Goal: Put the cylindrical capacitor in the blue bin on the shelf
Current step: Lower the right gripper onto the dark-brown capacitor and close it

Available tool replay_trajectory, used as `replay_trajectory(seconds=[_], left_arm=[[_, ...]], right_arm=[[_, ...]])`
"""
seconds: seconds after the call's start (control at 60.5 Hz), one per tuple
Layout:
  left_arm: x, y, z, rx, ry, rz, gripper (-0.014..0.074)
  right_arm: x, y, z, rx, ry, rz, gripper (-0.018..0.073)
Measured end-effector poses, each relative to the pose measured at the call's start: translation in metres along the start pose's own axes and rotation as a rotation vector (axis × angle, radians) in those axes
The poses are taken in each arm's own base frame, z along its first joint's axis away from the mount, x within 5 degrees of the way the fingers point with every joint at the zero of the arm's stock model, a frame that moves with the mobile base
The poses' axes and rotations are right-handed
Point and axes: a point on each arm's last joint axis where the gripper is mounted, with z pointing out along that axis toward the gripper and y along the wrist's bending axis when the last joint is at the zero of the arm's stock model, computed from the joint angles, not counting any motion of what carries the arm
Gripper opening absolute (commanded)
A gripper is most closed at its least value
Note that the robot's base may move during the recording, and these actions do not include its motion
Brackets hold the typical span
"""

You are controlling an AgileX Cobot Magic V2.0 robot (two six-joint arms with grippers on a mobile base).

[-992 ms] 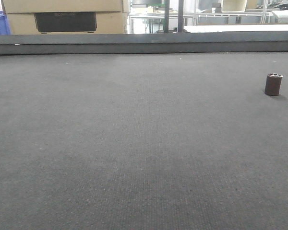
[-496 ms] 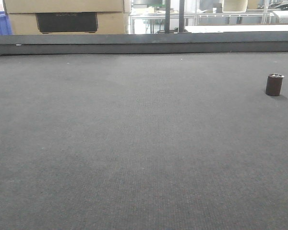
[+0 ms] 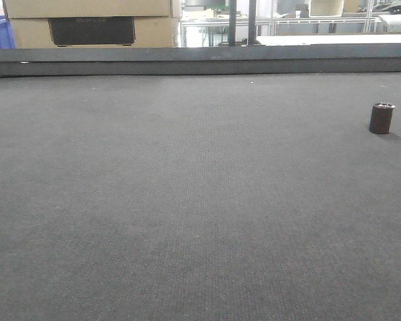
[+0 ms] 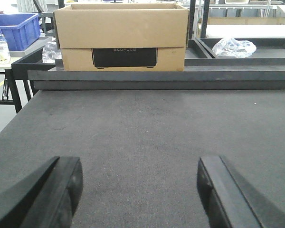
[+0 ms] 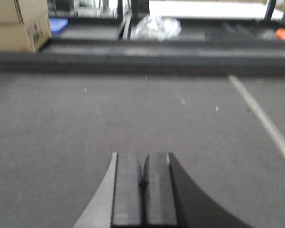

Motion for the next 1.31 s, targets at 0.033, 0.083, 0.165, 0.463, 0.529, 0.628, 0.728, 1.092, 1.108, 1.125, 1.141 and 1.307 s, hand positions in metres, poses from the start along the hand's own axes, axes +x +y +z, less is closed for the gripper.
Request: replay_trajectory(seconds=[0.033, 0.083, 0.165, 0.463, 0.529, 0.628, 0.728, 1.092, 1.108, 1.125, 1.141, 1.307], left_arm=[[0.000, 0.000, 0.000, 0.000, 0.000, 0.000, 0.0415], [0.000, -0.001, 0.000, 0.004, 0.000, 0.000, 0.0415], [0.000, -0.001, 0.000, 0.013, 0.000, 0.001, 0.0415], [0.000, -0.002, 0.000, 0.018, 0.001, 0.000, 0.0414], [0.000, -0.002, 0.000, 0.018, 0.001, 0.000, 0.0414], [0.000, -0.002, 0.000, 0.018, 0.001, 0.000, 0.0414], [0.000, -0.002, 0.000, 0.018, 0.001, 0.000, 0.0414], [0.000, -0.002, 0.000, 0.018, 0.001, 0.000, 0.0414], [0.000, -0.002, 0.000, 0.018, 0.001, 0.000, 0.0414], [0.000, -0.002, 0.000, 0.018, 0.001, 0.000, 0.0414], [0.000, -0.002, 0.000, 0.018, 0.001, 0.000, 0.0414], [0.000, -0.002, 0.000, 0.018, 0.001, 0.000, 0.0414]], right_arm=[[0.002, 0.000, 0.004, 0.001, 0.016, 0.000, -0.0052], [0.004, 0.000, 0.010, 0.002, 0.037, 0.000, 0.0090], [0.008, -0.001, 0.018, 0.003, 0.069, 0.001, 0.0367], [0.015, -0.001, 0.032, 0.005, 0.111, 0.001, 0.0568], [0.020, -0.001, 0.036, 0.006, 0.124, 0.001, 0.0568], [0.037, -0.002, 0.046, 0.009, 0.149, 0.002, 0.0568], [0.064, -0.004, 0.060, 0.015, 0.153, 0.002, 0.0568], [0.123, -0.008, 0.123, 0.019, -0.063, -0.022, 0.0568], [0.126, -0.008, 0.127, 0.019, -0.072, -0.023, 0.0568], [0.127, -0.008, 0.131, 0.019, -0.080, -0.023, 0.0568], [0.130, -0.009, 0.136, 0.019, -0.084, -0.023, 0.0568], [0.150, -0.010, 0.178, 0.021, -0.071, -0.025, 0.0568]])
